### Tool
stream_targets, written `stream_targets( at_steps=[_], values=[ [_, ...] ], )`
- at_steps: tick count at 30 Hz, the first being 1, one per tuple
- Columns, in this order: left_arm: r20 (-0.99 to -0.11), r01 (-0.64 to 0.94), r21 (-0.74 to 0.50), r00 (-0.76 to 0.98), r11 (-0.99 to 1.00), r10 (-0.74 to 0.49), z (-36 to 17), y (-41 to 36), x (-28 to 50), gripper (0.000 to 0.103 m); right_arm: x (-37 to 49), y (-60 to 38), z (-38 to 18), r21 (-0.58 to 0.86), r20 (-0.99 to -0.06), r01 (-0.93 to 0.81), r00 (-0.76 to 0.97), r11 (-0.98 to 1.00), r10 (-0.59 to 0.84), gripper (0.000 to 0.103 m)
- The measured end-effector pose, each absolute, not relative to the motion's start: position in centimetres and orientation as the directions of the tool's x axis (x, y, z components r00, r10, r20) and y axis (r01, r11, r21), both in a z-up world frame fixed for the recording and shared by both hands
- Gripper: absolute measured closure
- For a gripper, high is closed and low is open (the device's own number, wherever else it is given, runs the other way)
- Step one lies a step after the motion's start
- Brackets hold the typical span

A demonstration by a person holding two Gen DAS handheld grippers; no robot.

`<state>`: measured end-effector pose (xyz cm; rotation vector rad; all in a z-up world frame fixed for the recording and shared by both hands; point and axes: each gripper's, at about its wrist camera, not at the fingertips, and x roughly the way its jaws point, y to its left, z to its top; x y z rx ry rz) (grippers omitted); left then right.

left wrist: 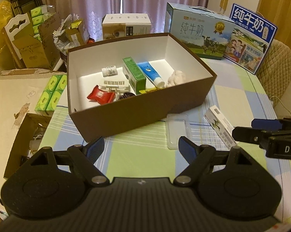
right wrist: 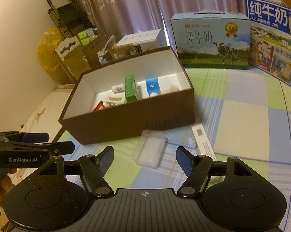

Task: Organize objects
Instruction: 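Withdraw both open tools from the box toward the plastic tray and white box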

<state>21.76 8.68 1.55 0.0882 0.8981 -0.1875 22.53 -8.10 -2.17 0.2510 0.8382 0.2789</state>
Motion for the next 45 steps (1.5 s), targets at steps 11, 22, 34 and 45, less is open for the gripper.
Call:
stream_targets(
  at_steps=[11, 22, 34, 45],
  values=[
    [-0.802, 0.22, -0.008, 0.581, 0.975, -0.138, 0.5, 7.2, 20.3, 0.022, 19.8, -9.0, -4.0, 0.356, -0.724, -0.113, 0.594, 0.928, 0.35, 0.035],
    [-0.825, 0.248, -0.021, 0.543, 0.969, -0.157, -1.3, 5.8, 20.5, 0.021, 18.7, -10.2, -5.6, 0.345, -0.758, -0.061, 0.57, 0.937, 0.316, 0.035],
    [-0.846, 0.297, -0.029, 0.501, 0.955, -0.181, -3.3, 3.7, 21.9, 0.021, 19.0, -11.3, -7.4, 0.316, -0.796, -0.009, 0.542, 0.949, 0.27, 0.035],
    [-0.863, 0.309, -0.017, 0.475, 0.951, -0.17, -5.6, 2.6, 24.0, 0.021, 20.4, -12.2, -9.2, 0.214, -0.822, 0.025, 0.545, 0.977, 0.166, 0.035]
  ],
)
